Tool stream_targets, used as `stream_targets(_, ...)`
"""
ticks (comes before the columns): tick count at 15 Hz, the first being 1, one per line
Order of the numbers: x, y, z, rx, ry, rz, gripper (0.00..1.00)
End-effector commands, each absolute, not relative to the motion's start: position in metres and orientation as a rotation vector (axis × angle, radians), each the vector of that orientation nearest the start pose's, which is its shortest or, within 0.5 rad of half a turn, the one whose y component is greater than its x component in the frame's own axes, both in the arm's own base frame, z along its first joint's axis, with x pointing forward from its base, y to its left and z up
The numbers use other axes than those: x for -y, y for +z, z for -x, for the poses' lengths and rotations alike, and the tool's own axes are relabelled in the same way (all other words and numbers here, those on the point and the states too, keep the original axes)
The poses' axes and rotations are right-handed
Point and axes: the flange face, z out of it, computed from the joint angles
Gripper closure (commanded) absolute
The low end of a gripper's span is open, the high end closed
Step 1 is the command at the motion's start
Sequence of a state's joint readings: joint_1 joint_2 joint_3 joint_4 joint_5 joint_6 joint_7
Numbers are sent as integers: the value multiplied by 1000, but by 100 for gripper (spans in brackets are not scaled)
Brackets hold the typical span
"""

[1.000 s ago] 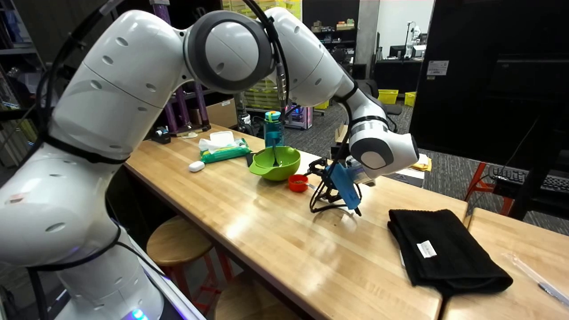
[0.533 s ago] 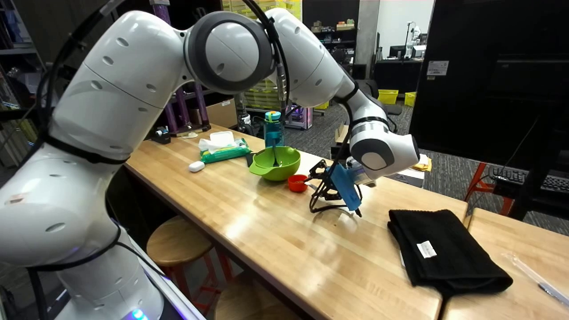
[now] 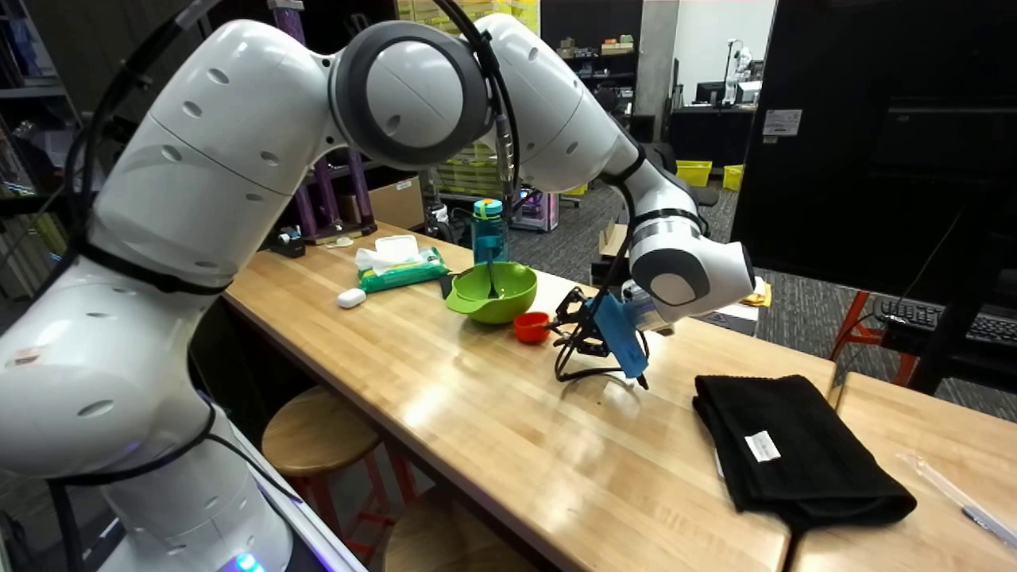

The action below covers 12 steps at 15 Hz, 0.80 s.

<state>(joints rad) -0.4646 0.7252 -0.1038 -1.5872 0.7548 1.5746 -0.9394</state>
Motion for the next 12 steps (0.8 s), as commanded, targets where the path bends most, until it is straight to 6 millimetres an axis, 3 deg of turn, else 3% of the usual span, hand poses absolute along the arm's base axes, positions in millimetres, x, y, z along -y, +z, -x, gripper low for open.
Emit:
stream_targets(1,271,200,-565,98,88,2204,78)
stream_targets(4,274,204,-563,104,89,2191,88)
stream_targets(5,275,204,-563,108,88,2188,96)
stream_targets(12,280,209,-558,109,85,2164,98)
